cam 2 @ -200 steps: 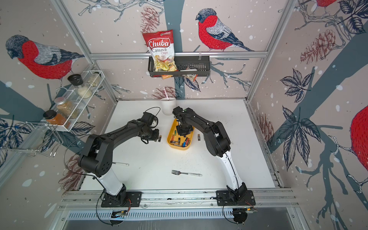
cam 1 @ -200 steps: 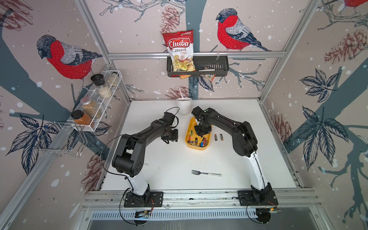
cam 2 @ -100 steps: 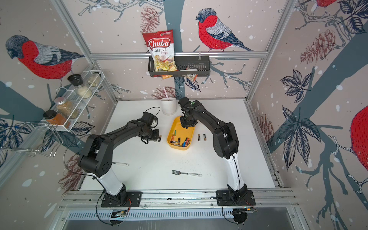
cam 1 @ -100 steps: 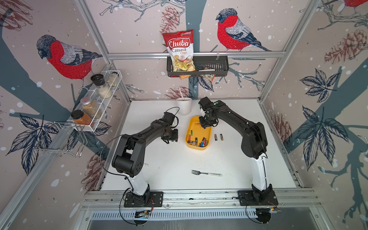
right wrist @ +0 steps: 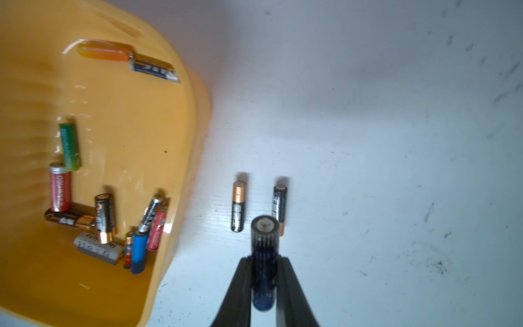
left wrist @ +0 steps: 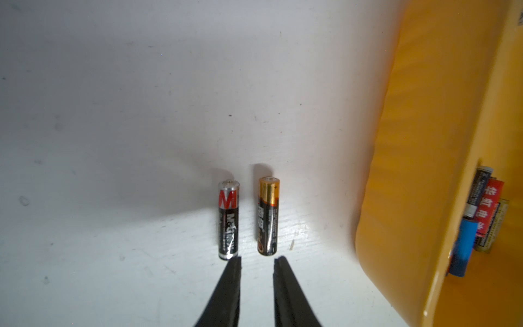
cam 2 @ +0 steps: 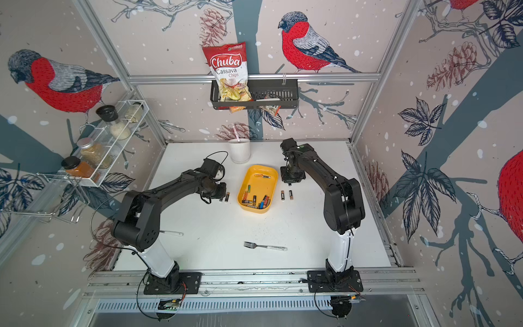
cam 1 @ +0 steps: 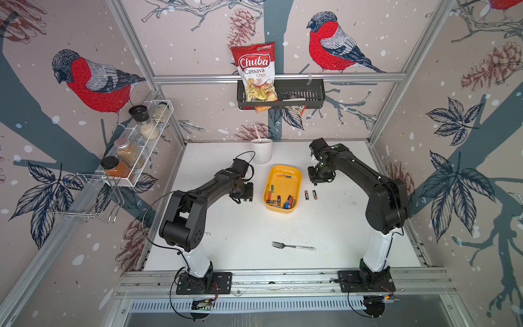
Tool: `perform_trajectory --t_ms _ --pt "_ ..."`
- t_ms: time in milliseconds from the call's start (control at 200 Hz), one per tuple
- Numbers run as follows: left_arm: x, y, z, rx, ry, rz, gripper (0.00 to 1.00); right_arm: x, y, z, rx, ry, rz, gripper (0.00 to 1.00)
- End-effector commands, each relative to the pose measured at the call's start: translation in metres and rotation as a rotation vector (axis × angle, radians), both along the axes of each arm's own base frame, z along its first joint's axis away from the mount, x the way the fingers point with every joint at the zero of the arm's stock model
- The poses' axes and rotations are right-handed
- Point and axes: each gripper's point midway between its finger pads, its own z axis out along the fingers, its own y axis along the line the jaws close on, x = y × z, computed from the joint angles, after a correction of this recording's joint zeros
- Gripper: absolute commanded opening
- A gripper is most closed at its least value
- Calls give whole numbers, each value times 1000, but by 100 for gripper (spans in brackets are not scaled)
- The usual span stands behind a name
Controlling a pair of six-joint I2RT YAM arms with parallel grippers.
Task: Take the batteries out of the storage box
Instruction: Place the battery at the center of the board.
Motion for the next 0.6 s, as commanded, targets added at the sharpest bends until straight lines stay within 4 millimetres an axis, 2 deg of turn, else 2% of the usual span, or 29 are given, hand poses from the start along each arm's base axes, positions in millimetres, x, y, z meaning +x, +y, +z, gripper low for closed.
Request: perform_trajectory --t_ms 0,150,595 --pt "0 -2 1 -4 3 -5 26 0 -17 -8 -21 -15 -7 16" --pt "1 -2 2 -3 4 -5 26 -4 -28 -28 -33 9 -23 16" --pt "-2 0 1 5 8 -6 26 -2 -31 -68 -50 50 -19 16"
